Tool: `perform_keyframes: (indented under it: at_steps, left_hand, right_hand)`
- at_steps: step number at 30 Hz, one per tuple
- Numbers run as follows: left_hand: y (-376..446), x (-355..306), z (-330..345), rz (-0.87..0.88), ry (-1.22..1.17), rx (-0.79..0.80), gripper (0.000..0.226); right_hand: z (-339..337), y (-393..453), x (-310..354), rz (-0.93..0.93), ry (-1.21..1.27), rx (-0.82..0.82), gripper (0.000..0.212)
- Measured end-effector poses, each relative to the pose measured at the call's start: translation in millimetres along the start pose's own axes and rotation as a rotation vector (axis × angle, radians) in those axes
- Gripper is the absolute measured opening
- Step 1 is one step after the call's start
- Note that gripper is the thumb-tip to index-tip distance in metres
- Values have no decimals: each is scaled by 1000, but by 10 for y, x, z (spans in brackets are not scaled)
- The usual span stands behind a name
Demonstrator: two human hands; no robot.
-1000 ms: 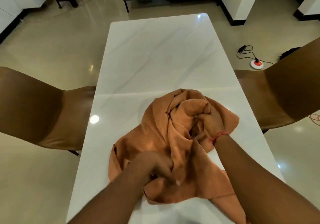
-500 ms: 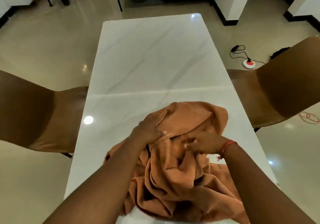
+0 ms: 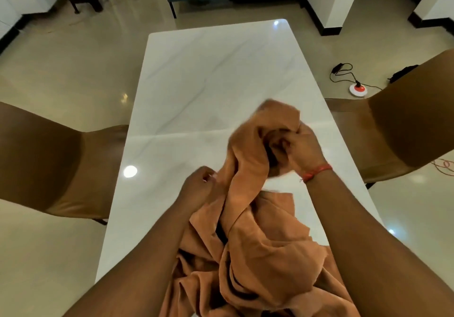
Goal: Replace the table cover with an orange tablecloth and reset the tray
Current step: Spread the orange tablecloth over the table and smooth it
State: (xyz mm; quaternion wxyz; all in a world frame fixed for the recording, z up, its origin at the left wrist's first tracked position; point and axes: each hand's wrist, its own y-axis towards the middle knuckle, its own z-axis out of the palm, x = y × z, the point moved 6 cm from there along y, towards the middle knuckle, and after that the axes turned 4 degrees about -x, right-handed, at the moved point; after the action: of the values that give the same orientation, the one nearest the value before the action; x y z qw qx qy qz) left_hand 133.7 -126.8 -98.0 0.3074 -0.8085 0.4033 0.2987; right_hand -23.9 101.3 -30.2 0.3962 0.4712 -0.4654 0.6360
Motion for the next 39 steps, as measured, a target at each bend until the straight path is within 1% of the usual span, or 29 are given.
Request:
perform_keyframes:
  at_steps: [2, 4, 5, 6, 7, 9, 11, 13, 14, 15, 16, 18, 20, 21, 22, 23, 24, 25, 26, 27, 28, 29, 31, 32, 33, 34, 36, 38, 39]
  left_hand:
    - [70, -77, -329, -91, -413, -272, 12]
    - [118, -189, -621, -129, -772, -434, 23]
    - [140, -236, -736, -142, -912, -471, 30]
    - [149, -279, -818, -160, -1025, -471, 34]
    - [146, -337, -854, -179, -1086, -419, 38]
    - [107, -473, -792, -173, -973, -195, 37]
    - [-33, -593, -582, -120, -739, 64, 30]
    - [-186, -652, -338, 16, -418, 255, 35]
    - [-229, -643, -232, 79, -261, 292, 35]
    - [-251, -609, -170, 101, -190, 283, 31]
    - [-267, -571, -167, 69, -217, 256, 28]
    - [-274, -495, -204, -41, -456, 213, 27]
    - [-279, -497, -233, -75, -672, 254, 28]
    - [-304, -566, -238, -52, -724, 306, 30]
    - [-324, -639, -245, -25, -741, 355, 32]
    - [-337, -708, -259, 7, -738, 394, 32]
    - [-352, -785, -269, 43, -724, 432, 33]
    - [-384, -891, -280, 77, -711, 474, 35]
    - [-413, -1000, -294, 110, -690, 508, 38]
    - [-438, -1097, -314, 154, -652, 528, 40]
    - [-453, -1182, -334, 195, -617, 538, 39]
    - [-467, -1248, -364, 220, -598, 541, 38]
    - [-470, -1273, -479, 209, -622, 499, 35]
    - [-457, -1247, -558, 198, -638, 455, 31]
    - [-436, -1202, -646, 194, -631, 405, 26]
    - [-422, -1163, -730, 198, -599, 368, 20]
    - [-424, -1118, -857, 222, -483, 334, 11]
    - [-413, -1113, -964, 250, -362, 273, 18]
    - [-395, -1115, -1025, 264, -317, 233, 25]
  right_hand:
    - [388, -106, 701, -351, -178, 233, 25]
    - [731, -330, 1141, -614, -409, 497, 16]
    - [836, -430, 1198, -681, -504, 614, 11]
    - [878, -501, 1154, -706, -596, 686, 12]
    - [881, -536, 1034, -701, -684, 721, 19]
    - [802, -550, 708, -645, -819, 732, 30]
    - [718, -592, 412, -539, -850, 769, 39]
    - [716, -707, 236, -430, -855, 832, 43]
    - [725, -771, 198, -404, -882, 866, 42]
    - [723, -823, 180, -377, -914, 904, 40]
    - [701, -850, 185, -335, -954, 939, 36]
    - [584, -823, 239, -244, -1050, 966, 26]
    - [476, -704, 310, -152, -1070, 892, 23]
    - [421, -618, 366, -134, -1057, 792, 24]
    - [377, -516, 412, -147, -1047, 676, 28]
    - [382, -426, 444, -185, -1030, 596, 39]
    - [419, -381, 460, -214, -987, 584, 56]
    - [489, -381, 468, -220, -909, 639, 74]
    - [582, -417, 465, -198, -801, 728, 87]
    - [684, -459, 451, -165, -705, 810, 92]
    - [769, -491, 438, -137, -644, 869, 91]
    - [834, -511, 434, -125, -625, 901, 81]
    - [929, -547, 492, -158, -691, 896, 49]
    - [937, -535, 563, -230, -773, 836, 32]
    - [905, -489, 646, -307, -864, 744, 19]
    - [843, -431, 764, -366, -917, 629, 15]
    - [706, -378, 1121, -500, -914, 415, 16]
    - [567, -378, 1569, -717, -894, 184, 19]
    - [462, -388, 1803, -809, -873, 22, 23]
